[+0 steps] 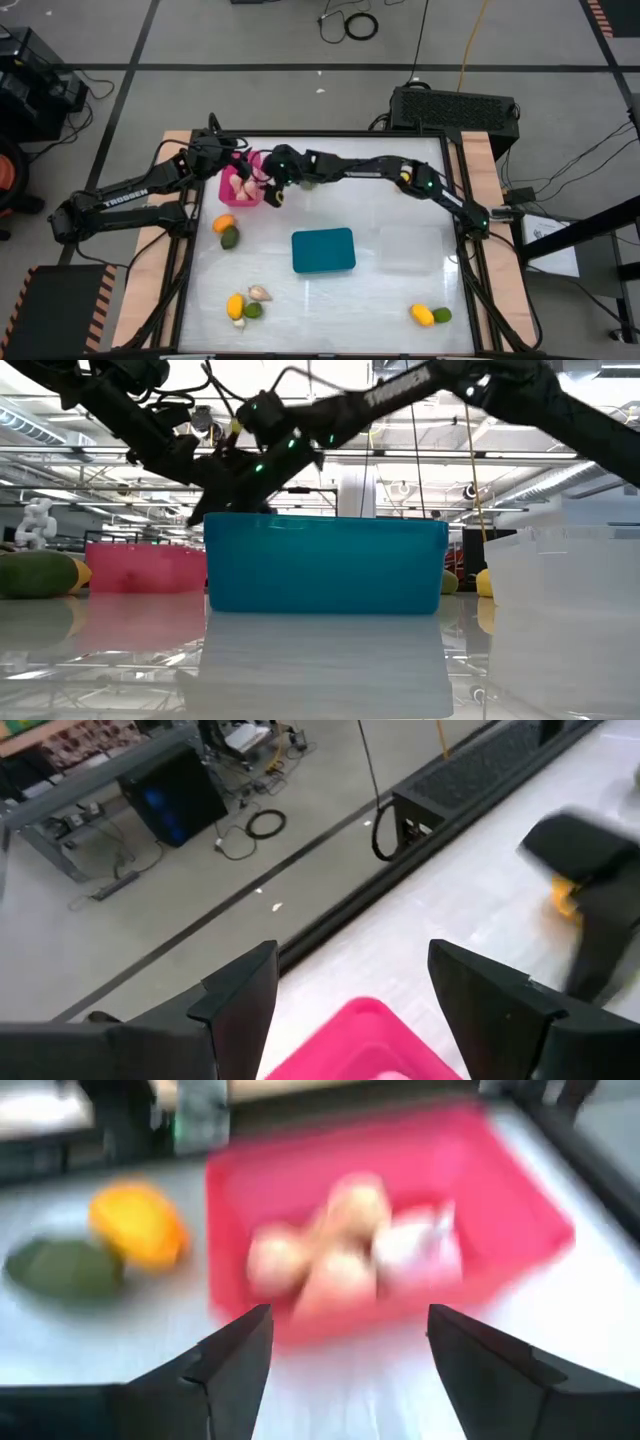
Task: Sort produce into baskets
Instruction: Put the garlic into the pink bin
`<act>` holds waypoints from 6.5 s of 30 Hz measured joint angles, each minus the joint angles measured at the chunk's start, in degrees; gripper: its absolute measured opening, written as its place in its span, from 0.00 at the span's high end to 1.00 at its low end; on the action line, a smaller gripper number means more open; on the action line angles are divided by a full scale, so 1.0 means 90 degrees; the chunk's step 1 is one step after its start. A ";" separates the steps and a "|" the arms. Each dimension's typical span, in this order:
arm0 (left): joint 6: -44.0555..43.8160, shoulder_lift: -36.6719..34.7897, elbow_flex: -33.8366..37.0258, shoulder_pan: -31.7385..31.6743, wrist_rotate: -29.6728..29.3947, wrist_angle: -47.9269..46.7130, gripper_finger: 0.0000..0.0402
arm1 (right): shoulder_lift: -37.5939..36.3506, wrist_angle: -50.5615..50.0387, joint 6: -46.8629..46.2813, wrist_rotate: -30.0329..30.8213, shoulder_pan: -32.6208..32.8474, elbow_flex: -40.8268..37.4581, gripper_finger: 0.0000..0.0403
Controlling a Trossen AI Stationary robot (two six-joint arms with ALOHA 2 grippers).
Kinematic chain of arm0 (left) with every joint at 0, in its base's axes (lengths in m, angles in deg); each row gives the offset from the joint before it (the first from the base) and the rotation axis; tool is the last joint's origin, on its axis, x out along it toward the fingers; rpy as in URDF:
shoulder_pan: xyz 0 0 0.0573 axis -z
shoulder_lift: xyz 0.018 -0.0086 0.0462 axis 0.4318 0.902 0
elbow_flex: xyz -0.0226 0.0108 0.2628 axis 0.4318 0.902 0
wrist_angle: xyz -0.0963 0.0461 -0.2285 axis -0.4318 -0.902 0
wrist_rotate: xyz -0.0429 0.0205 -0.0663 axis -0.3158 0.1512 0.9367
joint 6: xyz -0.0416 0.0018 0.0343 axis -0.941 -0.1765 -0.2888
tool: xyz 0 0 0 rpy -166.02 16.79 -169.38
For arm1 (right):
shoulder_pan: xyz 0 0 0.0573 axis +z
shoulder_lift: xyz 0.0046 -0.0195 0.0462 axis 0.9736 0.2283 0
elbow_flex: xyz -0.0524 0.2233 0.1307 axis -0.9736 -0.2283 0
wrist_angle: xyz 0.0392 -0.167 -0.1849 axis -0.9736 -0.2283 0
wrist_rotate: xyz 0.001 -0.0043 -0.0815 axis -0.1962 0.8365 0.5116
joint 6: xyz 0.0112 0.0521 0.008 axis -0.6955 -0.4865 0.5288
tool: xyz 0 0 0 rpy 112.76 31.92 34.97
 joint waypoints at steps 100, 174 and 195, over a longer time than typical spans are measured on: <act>-0.1491 0.4524 -0.2545 0.6505 0.3169 -0.3835 0.65 | -0.1191 -0.3313 -0.3146 0.4257 0.5052 -0.0612 0.36; -0.2699 0.1675 -0.2470 0.5682 0.4520 -0.3215 0.34 | -0.2065 -0.5643 -0.4075 0.6046 0.4673 -0.0612 0.46; -0.2659 0.4935 -0.2467 0.9457 0.3457 -0.1276 0.34 | -0.1976 -0.4944 -0.4216 0.6035 0.4722 -0.0612 0.46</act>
